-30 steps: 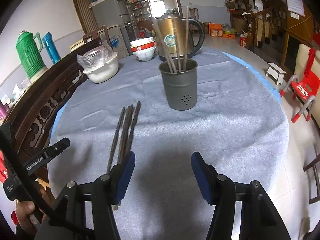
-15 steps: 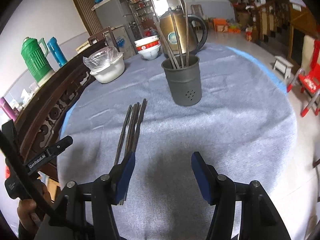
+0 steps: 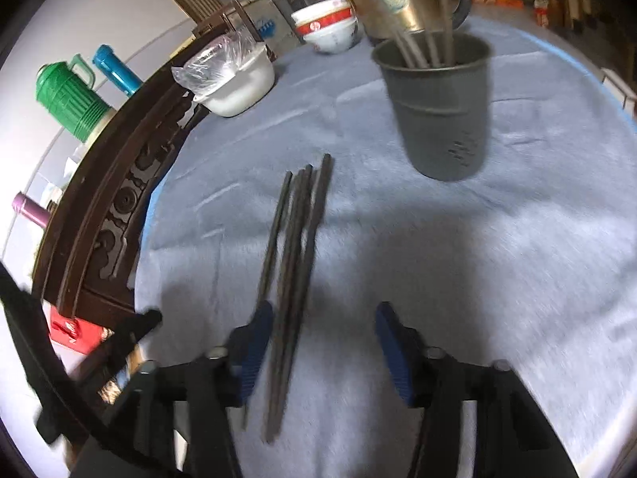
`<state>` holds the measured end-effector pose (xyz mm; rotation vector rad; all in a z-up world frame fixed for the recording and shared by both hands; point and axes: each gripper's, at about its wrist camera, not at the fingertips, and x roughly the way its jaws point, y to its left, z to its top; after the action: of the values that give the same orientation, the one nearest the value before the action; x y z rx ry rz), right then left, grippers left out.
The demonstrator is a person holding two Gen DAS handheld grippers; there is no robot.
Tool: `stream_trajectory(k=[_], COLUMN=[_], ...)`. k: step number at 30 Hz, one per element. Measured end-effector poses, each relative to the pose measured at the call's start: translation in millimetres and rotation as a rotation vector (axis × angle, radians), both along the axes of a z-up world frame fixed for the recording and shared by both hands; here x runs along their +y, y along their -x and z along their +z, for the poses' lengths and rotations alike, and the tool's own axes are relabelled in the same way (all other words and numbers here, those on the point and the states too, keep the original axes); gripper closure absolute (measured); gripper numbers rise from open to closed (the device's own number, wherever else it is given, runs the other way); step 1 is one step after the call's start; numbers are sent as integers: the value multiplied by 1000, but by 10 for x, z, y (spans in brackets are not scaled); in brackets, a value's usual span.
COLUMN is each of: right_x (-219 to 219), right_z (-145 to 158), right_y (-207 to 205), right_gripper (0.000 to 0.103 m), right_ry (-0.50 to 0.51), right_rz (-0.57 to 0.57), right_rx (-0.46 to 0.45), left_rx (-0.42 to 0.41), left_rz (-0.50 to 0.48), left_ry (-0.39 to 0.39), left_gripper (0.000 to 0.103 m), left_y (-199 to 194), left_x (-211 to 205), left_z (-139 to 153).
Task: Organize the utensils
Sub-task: 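Close the right gripper on one chopstick while the left gripper closes on another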
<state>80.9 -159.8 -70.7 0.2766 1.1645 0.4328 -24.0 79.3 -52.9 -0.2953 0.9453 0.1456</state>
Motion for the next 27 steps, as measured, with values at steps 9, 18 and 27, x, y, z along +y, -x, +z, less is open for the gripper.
stream_trajectory(k=[9, 18, 27], right_x=[311, 413, 86], right_z=[-284, -378, -342], right_y=[-475, -647, -624], right_gripper=[73, 95, 97], right_ry=[34, 84, 168], right_rz=[19, 49, 86], right_rx=[169, 230, 242], left_rx=[9, 36, 167], left_rz=[11, -5, -138], left_ry=[37, 61, 120], left_gripper=[41, 41, 41], left_y=[-34, -96, -482], left_x=[116, 132, -234], left_z=[-64, -104, -61])
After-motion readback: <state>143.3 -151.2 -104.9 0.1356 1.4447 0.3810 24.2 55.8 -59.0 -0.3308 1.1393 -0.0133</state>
